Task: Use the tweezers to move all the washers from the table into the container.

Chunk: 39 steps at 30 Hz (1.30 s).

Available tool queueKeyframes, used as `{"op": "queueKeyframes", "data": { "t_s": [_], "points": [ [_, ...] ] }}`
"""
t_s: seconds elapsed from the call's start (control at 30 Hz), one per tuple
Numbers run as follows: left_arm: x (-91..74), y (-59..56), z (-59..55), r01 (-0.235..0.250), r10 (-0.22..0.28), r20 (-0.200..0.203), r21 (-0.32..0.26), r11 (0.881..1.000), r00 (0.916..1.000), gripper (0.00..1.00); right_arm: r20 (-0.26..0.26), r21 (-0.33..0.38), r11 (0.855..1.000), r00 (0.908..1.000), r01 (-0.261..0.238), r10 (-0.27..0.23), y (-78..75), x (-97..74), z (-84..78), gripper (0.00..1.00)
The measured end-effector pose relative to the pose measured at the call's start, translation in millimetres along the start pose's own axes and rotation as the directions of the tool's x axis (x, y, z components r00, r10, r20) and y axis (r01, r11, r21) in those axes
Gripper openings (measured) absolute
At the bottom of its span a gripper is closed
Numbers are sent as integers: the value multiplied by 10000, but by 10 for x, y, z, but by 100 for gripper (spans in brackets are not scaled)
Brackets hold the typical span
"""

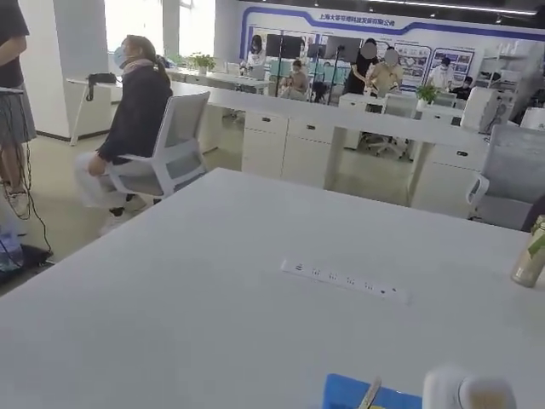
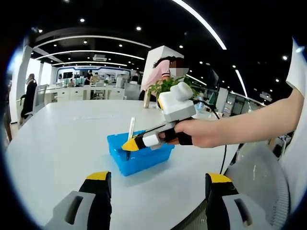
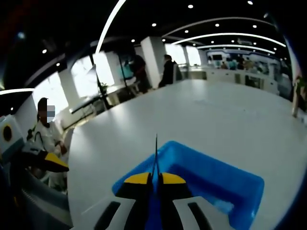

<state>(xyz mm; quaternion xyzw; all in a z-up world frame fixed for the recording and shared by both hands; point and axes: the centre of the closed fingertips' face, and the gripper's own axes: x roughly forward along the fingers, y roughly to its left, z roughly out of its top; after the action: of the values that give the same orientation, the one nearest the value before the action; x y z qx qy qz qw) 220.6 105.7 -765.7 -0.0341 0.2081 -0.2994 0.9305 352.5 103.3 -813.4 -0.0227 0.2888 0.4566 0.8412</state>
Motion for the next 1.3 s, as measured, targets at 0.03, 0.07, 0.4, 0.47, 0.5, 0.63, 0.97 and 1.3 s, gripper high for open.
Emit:
{"op": "queueKeyframes", "data": {
  "t_s": [0.03, 0.07, 0.4, 0.47, 0.5, 0.63, 0.97, 1.3],
  "points": [
    [-1, 2, -5, -16, 16, -17, -6, 10000, 10000, 81, 16, 7, 10000, 10000, 0, 0, -9, -5, -13, 3],
    [-1, 5, -6, -27, 27, -22, -13, 10000, 10000, 81, 85, 35, 10000, 10000, 1, -2, -46, 5, -5, 3],
    [-2, 4, -14, -50, 50, -71, 18, 10000, 10000, 81, 70, -239, 9997, 10000, 73, -71, 6, -21, -20, 4],
    [-3, 3, -13, -49, 50, -70, 18, 10000, 10000, 81, 102, -305, 9995, 9999, 107, -104, 2, -31, -8, 4],
    [-6, 3, -13, -55, 55, -67, 17, 10000, 10000, 81, 149, -314, 9994, 9998, 122, -118, 3, -43, 9, 4],
    [-16, -8, 33, 39, -36, 204, -164, 9999, 9998, 82, 646, -378, 9992, 9979, 135, -111, 36, -102, 157, 4],
    [-14, -7, -1, -16, 16, 35, -29, 10000, 10000, 82, 1882, -626, 9978, 9821, 195, -74, 135, -362, 498, 4],
    [-16, -2, -15, -32, 33, -53, 101, 9999, 10000, 76, 2316, -972, 9950, 9728, 239, -7, 193, -606, 463, 3]
  ]
}}
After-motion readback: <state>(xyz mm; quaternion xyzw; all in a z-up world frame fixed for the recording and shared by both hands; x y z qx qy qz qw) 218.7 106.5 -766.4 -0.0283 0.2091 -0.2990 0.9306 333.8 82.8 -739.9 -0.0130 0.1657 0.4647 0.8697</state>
